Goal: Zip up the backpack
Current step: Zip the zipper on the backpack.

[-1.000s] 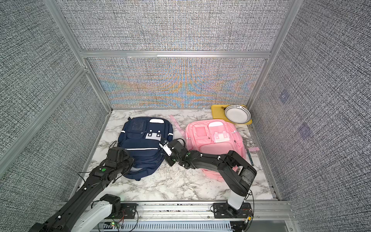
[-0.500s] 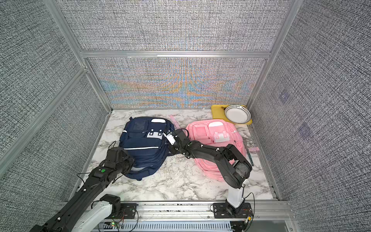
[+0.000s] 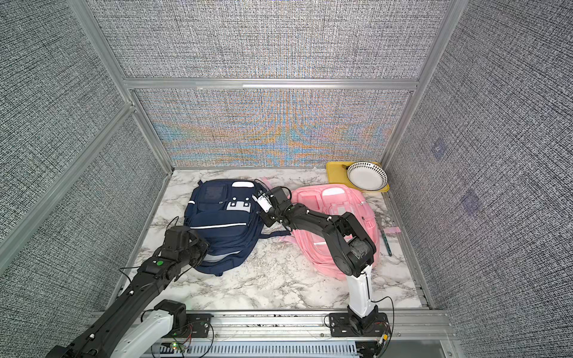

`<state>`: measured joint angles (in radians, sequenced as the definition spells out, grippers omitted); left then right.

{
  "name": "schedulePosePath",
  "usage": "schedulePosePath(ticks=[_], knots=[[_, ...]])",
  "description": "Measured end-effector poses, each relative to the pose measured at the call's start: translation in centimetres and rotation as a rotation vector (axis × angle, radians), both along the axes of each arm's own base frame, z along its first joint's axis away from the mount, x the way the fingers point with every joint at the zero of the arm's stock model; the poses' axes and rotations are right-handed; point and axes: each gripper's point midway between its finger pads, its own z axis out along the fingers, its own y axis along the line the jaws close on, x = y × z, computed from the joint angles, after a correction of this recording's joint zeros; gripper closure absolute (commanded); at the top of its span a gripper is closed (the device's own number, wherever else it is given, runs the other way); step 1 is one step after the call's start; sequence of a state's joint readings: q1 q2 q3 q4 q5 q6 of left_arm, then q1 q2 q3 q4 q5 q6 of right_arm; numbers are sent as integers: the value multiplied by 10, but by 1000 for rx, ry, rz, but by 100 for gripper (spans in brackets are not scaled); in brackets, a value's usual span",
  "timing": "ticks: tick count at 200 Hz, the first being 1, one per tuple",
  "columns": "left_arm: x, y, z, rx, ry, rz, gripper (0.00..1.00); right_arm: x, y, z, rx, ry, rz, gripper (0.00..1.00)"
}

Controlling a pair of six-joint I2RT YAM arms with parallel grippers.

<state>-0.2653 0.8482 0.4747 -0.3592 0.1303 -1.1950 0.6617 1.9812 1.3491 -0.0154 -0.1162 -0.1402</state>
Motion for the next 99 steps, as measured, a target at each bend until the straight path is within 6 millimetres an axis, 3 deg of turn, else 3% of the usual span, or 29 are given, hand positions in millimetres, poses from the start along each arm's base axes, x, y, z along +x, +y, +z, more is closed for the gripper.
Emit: schedulePosePath(ticks=[46, 64, 79, 86, 99], knots=[[-2, -18, -12, -35, 40, -39, 100, 10, 2, -10, -18, 39, -20, 100], [-2, -22, -10, -45, 28, -38, 91, 15, 5, -5, -13, 47, -35, 88], [-2, -22, -7, -46, 17, -34, 82, 17, 3, 2, -2, 43, -59, 65], [-4, -21, -8, -40, 23, -35, 73, 19, 1, 9, 7, 30, -80, 62], [-9, -20, -7, -23, 40, -50, 65, 17, -3, 24, 22, 10, -96, 59]])
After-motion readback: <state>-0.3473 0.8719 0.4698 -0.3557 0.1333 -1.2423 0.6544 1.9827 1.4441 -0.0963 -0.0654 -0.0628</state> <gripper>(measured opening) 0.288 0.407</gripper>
